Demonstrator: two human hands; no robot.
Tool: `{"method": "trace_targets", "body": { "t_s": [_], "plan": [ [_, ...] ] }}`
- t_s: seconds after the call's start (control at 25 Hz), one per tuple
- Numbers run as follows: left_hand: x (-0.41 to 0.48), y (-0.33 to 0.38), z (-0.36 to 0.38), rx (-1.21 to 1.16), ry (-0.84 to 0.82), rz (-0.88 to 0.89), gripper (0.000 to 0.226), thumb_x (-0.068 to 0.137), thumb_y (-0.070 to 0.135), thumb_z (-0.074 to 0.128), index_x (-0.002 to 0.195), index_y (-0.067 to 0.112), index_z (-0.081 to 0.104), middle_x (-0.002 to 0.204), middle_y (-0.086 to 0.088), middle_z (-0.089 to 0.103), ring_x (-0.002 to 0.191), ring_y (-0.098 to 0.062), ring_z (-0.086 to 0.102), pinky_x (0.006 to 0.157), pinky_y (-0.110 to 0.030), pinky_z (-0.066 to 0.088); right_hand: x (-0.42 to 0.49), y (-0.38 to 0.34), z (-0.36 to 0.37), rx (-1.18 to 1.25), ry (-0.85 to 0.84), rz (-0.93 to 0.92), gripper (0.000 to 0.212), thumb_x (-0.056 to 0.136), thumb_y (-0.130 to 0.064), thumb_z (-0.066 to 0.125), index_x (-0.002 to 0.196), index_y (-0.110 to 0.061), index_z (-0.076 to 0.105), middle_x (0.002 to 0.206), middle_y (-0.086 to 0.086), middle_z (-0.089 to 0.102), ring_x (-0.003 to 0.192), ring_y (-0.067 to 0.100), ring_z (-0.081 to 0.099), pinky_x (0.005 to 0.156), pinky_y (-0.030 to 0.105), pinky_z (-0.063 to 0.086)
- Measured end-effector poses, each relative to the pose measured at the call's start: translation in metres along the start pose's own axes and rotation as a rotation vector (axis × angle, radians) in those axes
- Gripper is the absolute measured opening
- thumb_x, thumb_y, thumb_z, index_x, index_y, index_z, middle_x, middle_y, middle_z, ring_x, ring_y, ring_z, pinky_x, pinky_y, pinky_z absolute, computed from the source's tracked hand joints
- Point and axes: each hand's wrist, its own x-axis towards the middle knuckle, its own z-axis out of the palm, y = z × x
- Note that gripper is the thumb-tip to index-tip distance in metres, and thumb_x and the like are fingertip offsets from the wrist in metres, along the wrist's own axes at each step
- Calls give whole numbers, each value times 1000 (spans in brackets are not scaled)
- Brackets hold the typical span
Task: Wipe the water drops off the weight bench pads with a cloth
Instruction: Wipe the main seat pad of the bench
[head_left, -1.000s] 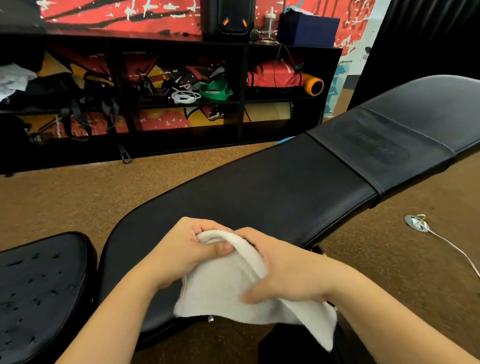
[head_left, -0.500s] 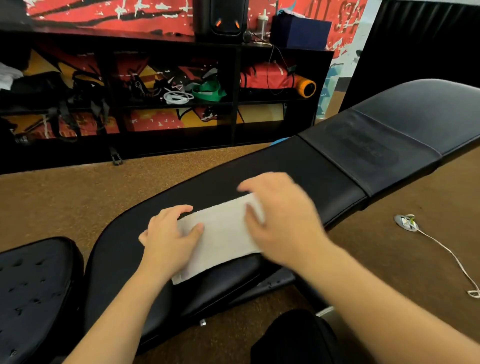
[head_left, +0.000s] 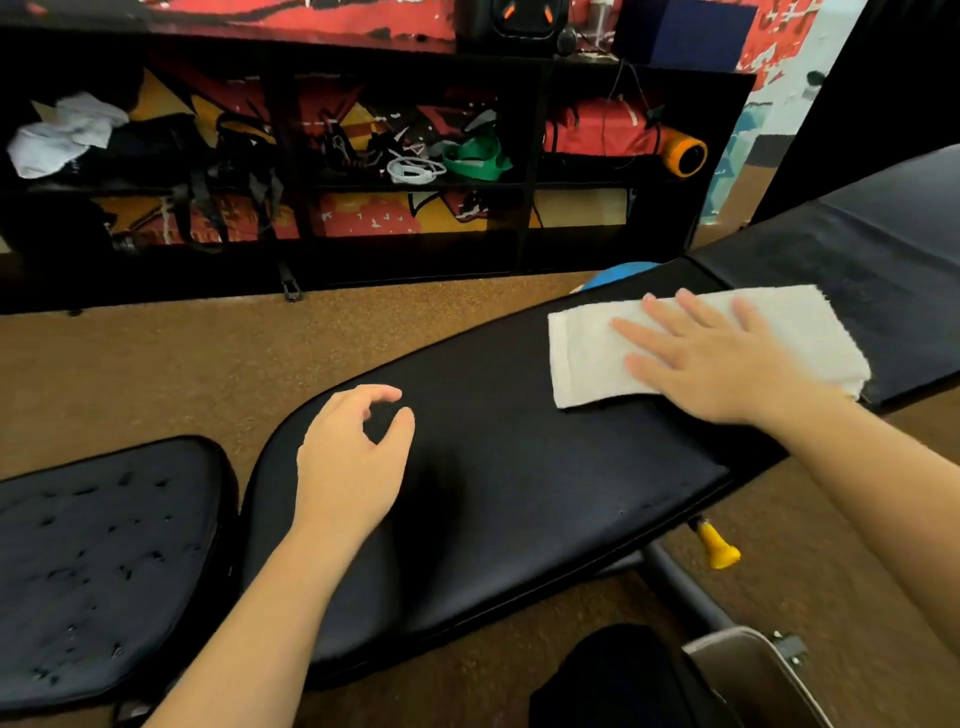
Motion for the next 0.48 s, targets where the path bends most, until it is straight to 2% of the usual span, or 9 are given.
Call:
{"method": "trace_targets", "body": {
  "t_s": [0.08,0.2,0.36,0.44,0.48],
  "plan": [
    [4,-5,-9,-16,46,-62,12,98,32,66,109,33,70,112,13,65,107,-11,58,92,-36,46,46,-27,-8,27,-17,31,56,104,-60,11,157,-52,-4,172,-7,-9,157,27,-8,121,63,-2],
    [12,-11,-18,-122,75,-190,7,97,31,66,100,34,71,105,7,69,101,-16,63,94,-44,53,64,-120,1,61,-22,-124,58,103,-57,12,159,-46,-1,172,0,-9,157,33,-10,119,67,-5],
    [15,-13,-24,-156,84,-228,9,97,31,64,94,35,70,108,9,71,105,-15,64,97,-43,52,-38,-247,23,55,-43,-380,59,104,-54,11,161,-40,3,172,4,-9,156,34,-16,117,66,-14],
    [14,-16,-28,-168,45,-225,10,99,31,63,93,35,70,107,11,70,106,-13,63,95,-39,51,-91,-254,31,94,-69,-472,58,105,-55,13,161,-41,5,172,1,-10,156,31,-17,118,64,-17],
    [13,-17,-29,-160,11,-221,11,100,31,62,93,35,70,106,12,70,105,-12,63,93,-37,50,-106,-241,35,154,-43,-494,57,105,-57,16,160,-43,12,172,-2,-2,158,29,-8,119,63,-14]
  ]
}}
